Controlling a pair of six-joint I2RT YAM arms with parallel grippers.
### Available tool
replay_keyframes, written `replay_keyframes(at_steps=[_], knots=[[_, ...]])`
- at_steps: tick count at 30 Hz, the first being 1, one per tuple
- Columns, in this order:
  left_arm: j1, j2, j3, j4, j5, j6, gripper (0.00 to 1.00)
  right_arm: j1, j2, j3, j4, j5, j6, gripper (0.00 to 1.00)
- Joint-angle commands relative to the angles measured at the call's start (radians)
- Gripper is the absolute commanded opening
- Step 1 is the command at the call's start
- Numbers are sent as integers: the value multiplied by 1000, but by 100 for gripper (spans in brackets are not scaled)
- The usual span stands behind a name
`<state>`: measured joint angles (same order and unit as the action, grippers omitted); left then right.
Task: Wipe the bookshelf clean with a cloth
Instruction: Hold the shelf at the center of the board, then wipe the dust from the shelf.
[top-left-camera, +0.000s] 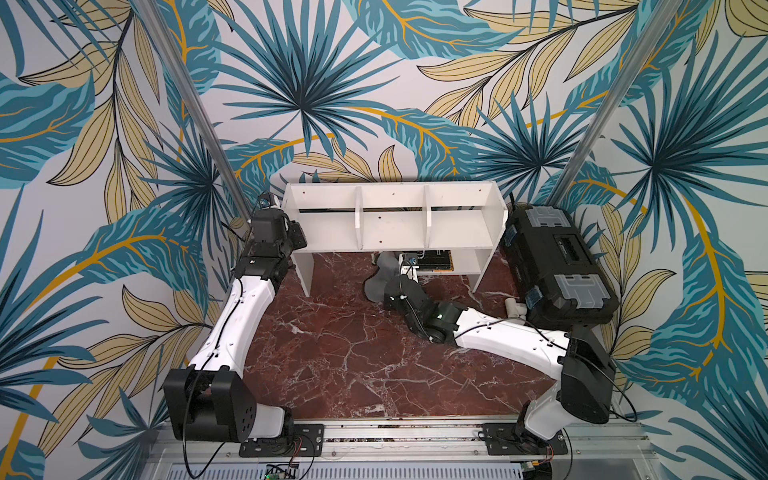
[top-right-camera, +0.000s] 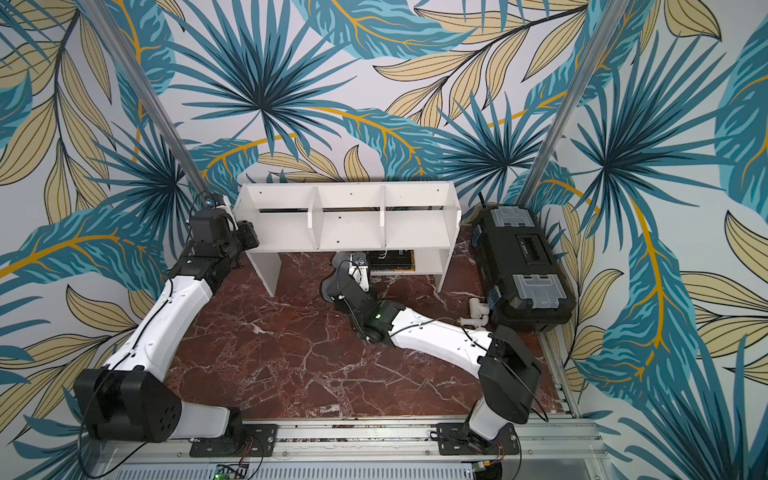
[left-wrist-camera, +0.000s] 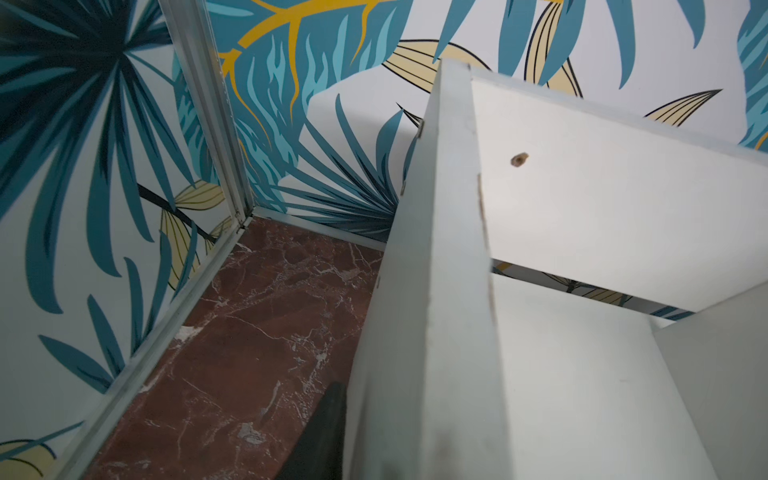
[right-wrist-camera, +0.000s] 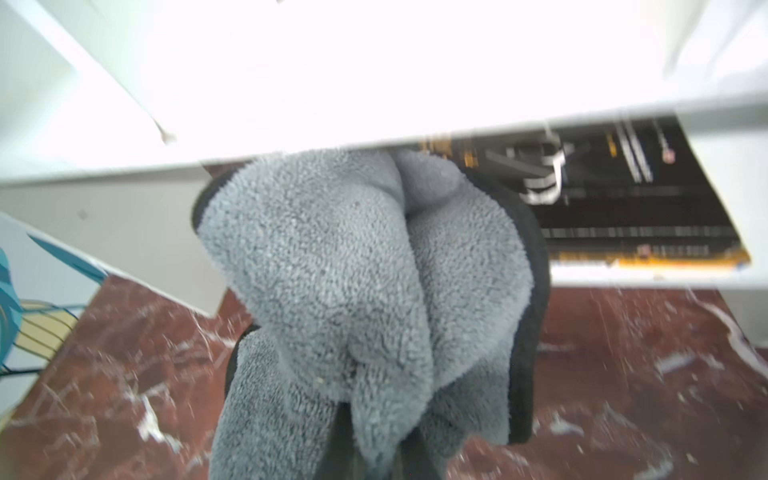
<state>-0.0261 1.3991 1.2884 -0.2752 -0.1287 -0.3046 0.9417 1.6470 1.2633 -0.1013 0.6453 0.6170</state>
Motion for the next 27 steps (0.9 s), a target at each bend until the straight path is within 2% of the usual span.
replay_keyframes(at_steps=[1,3,7,12,18,20,22,24,27], knots=[[-2,-11,-34,69,-3,1,27,-30,90,13,29,-45,-35,0],[-3,-10,-47,81,-5,-1,20,-29,144,1,75,-99,-29,0],[-2,1,-53,83,-18,-2,0,-52,195,-75,194,-140,32,0],[0,8,-58,87,-30,24,0,-158,94,-238,286,-164,48,0],[58,28,-40,49,-63,67,0,-369,-66,-371,208,-215,-30,0],[91,19,-41,54,-65,105,0,-383,-98,-383,200,-208,-92,0],[144,15,-50,66,-15,118,0,-382,-113,-379,187,-234,-124,0],[181,22,-59,95,92,117,0,-380,-111,-376,194,-288,-121,0],[190,55,-53,120,177,131,0,-340,-94,-351,213,-319,-114,0]])
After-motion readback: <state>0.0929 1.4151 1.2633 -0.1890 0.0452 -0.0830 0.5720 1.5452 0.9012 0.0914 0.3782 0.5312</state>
